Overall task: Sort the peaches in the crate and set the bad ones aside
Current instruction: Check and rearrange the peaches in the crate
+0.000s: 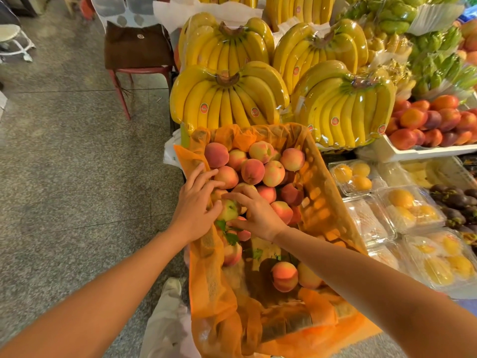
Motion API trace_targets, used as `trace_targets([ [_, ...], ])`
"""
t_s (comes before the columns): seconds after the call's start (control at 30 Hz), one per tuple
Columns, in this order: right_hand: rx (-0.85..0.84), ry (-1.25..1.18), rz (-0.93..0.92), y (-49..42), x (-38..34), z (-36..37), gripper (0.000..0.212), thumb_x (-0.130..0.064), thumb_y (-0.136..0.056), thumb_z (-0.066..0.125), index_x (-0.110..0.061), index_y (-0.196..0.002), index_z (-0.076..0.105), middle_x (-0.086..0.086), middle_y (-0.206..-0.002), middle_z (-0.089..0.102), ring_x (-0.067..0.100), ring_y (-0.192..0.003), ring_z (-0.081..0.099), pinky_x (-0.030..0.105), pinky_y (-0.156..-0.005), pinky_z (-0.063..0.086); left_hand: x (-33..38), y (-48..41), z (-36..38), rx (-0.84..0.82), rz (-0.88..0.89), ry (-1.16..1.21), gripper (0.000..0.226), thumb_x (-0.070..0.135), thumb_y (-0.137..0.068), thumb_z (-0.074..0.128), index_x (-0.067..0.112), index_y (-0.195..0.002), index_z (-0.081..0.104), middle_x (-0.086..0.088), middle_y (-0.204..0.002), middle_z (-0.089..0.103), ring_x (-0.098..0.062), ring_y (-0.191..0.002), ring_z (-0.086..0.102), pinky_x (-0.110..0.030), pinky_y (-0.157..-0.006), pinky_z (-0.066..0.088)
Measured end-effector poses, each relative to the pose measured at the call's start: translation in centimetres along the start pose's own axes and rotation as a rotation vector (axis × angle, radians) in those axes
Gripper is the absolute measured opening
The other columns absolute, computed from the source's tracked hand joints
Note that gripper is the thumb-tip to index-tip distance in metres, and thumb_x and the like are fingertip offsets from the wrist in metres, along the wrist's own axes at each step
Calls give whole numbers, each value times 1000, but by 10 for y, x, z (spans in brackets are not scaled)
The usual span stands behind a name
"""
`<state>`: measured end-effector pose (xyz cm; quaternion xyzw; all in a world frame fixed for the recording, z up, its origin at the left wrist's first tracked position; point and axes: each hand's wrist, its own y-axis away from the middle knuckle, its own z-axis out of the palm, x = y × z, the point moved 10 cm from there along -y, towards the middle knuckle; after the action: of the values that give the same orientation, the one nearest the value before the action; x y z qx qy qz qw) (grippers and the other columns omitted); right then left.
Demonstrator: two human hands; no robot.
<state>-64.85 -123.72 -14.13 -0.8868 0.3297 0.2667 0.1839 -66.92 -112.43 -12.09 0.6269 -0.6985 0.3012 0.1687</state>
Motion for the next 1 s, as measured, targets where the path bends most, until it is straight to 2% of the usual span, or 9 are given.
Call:
trace_targets([
  [0.1,12,-10,-15,-4,-8,5,60,-30,-79,78,-15,-131,54,3,-124,54,17,-109,51,32,-90,46,0,0,-2,13,-10,48,50,37,-85,34,16,-126,54,6,-147,38,-8,-145,7,-35,-115,13],
  [0.2,12,-62,13,-4,-7,8,61,-30,-80,77,-15,-132,49,1,-128,56,15,-114,52,32,-94,46,0,0,-4,29,-18,109,51,31,-86,31,12,-128,53,4,-146,39,-4,-145,7,-18,-115,4],
  [0.27,1,-96,49,-2,-2,9,59,-31,-79,78,-14,-128,48,0,-128,56,16,-114,54,34,-93,47,-1,1,-4,34,-21,132,51,28,-86,29,12,-128,53,4,-147,39,-4,-145,7,-13,-114,0],
  [0.47,-51,-101,31,-4,2,7,58,-26,-78,79,-16,-127,48,1,-128,52,20,-114,52,38,-92,48,0,1,-3,10,-12,104,53,29,-84,29,12,-127,53,3,-148,37,-5,-145,6,-22,-116,4],
  [0.6,-85,-90,55,-3,10,7,65,-27,-78,79,-18,-132,44,0,-131,48,13,-117,48,32,-95,47,0,1,-4,15,-13,94,52,32,-84,30,15,-127,53,4,-149,36,-7,-146,7,-31,-117,9],
  [0.8,-124,-88,49,-2,10,-4,62,-32,-81,76,-18,-133,45,-1,-132,48,10,-118,46,23,-98,42,-1,0,-5,-11,-12,-12,47,38,-85,30,22,-120,58,6,-148,38,-11,-146,9,-41,-114,11],
  [0.9,-102,-92,79,7,15,-26,54,-37,-80,77,-18,-125,53,-2,-120,56,9,-105,53,24,-90,47,12,-6,-9,-9,64,-138,42,40,-85,35,24,-111,64,6,-133,53,-17,-141,24,-37,-112,11],
  [0.97,-174,-100,119,21,24,-34,44,-36,-79,78,-17,-116,61,-4,-107,64,7,-92,60,27,-80,51,30,-12,-7,-38,127,-151,40,42,-84,37,24,-104,67,6,-116,63,-19,-127,43,-36,-105,22],
  [1.0,-267,-86,149,31,29,-31,40,-35,-79,78,-18,-113,64,-6,-102,65,7,-88,61,25,-77,51,41,-15,-4,-76,150,-118,40,43,-83,37,24,-101,67,6,-108,66,-19,-116,52,-37,-99,32],
])
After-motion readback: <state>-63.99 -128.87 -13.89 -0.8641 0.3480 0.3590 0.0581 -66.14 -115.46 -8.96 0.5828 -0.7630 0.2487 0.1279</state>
